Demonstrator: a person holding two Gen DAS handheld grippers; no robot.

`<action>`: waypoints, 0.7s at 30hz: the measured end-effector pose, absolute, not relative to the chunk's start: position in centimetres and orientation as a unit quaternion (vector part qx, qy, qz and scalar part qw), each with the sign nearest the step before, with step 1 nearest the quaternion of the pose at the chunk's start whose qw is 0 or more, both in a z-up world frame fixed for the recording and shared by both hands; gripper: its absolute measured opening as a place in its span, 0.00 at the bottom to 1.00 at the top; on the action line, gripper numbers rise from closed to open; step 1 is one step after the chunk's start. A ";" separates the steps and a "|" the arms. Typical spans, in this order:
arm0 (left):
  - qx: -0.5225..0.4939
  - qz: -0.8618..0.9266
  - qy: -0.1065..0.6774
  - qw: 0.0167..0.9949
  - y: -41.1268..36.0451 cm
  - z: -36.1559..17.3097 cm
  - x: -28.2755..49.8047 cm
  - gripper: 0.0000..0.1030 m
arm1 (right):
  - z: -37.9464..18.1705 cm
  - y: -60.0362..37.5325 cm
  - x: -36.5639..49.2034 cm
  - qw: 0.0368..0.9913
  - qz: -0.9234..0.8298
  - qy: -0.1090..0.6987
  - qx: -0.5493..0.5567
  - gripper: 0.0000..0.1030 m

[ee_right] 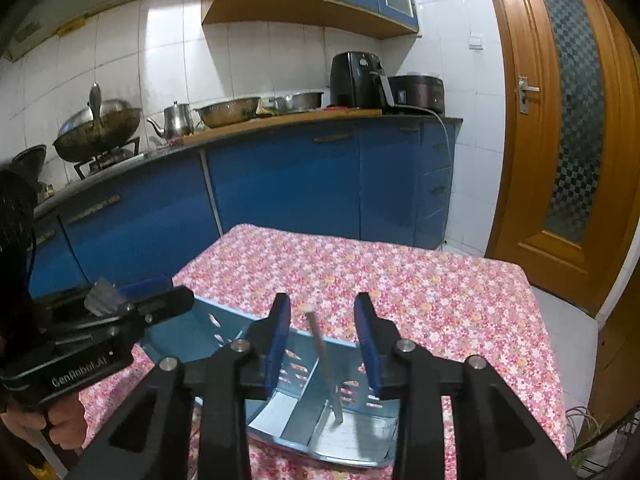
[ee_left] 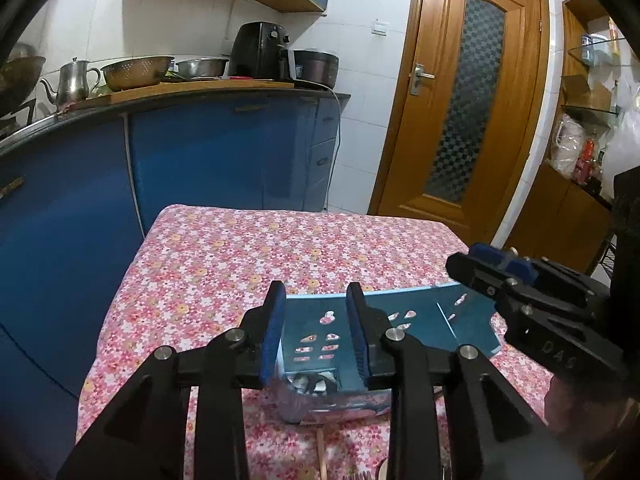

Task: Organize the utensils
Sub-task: 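Open both tools to drop the fork and knife into the box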

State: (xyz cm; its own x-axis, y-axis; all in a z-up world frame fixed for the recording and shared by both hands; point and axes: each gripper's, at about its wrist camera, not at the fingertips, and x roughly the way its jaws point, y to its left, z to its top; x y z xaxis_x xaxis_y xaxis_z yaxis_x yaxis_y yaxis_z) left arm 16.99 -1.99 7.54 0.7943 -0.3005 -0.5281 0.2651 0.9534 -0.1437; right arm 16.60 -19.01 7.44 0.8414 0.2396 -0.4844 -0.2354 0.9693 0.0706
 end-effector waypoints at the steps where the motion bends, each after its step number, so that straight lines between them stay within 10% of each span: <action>1: -0.031 -0.150 0.283 0.947 -1.9 7.7 16.8 0.30 | 7.7 -18.9 16.5 0.960 0.125 0.250 0.006 0.39; 21: 0.002 -0.134 0.294 0.946 0.6 11.7 10.5 0.33 | 11.6 -19.1 9.7 0.960 0.112 0.256 0.026 0.41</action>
State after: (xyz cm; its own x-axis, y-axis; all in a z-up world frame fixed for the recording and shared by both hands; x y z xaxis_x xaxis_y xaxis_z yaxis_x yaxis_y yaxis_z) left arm 10.54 0.64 11.69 0.7908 -0.2524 -0.5576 0.2552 0.9640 -0.0744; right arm 9.74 -19.15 11.56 0.8434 0.2283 -0.4863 -0.2017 0.9736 0.1073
